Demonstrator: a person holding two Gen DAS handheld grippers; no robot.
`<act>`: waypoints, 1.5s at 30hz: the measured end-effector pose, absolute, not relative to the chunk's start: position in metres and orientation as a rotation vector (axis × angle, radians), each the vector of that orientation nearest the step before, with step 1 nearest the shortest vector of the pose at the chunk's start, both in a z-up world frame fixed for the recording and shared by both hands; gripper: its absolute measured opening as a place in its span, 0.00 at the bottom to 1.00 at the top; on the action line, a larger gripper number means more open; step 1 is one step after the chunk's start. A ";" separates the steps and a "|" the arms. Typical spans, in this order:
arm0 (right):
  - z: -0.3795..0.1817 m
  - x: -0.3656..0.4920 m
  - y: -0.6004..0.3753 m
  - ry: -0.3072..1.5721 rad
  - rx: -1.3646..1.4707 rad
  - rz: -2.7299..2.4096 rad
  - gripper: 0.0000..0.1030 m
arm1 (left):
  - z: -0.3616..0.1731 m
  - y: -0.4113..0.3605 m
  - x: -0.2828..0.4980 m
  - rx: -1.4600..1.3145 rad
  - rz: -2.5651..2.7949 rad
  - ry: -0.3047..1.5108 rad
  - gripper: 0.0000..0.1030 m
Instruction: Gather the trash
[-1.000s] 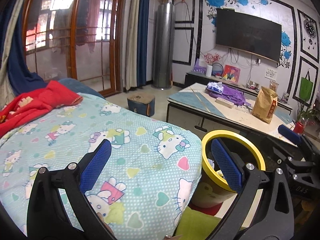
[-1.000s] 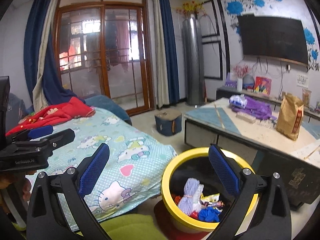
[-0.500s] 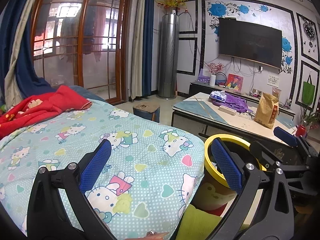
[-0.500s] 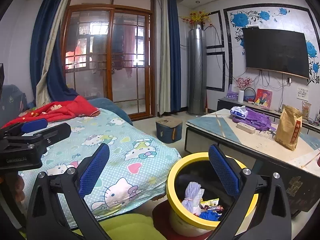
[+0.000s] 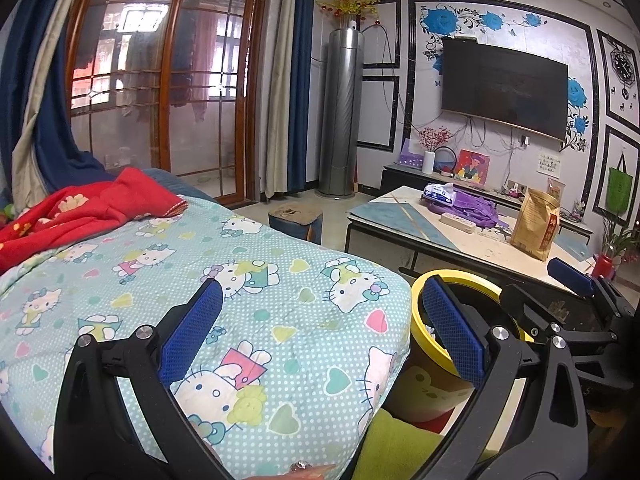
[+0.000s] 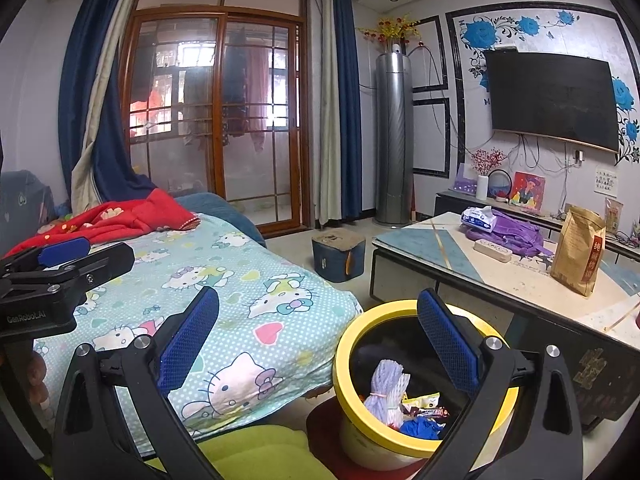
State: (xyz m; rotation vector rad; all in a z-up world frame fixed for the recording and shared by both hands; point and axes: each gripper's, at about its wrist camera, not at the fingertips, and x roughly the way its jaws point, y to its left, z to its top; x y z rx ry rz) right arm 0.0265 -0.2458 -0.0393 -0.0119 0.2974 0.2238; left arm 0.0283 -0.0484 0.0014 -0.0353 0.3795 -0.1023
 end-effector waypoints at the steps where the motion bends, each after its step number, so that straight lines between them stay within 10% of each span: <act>1: -0.039 0.027 -0.246 0.298 -0.012 0.224 0.94 | 0.001 -0.048 0.028 -0.034 -0.102 0.380 0.89; 45: -0.041 0.025 -0.247 0.292 -0.014 0.228 0.94 | 0.001 -0.048 0.029 -0.034 -0.103 0.375 0.89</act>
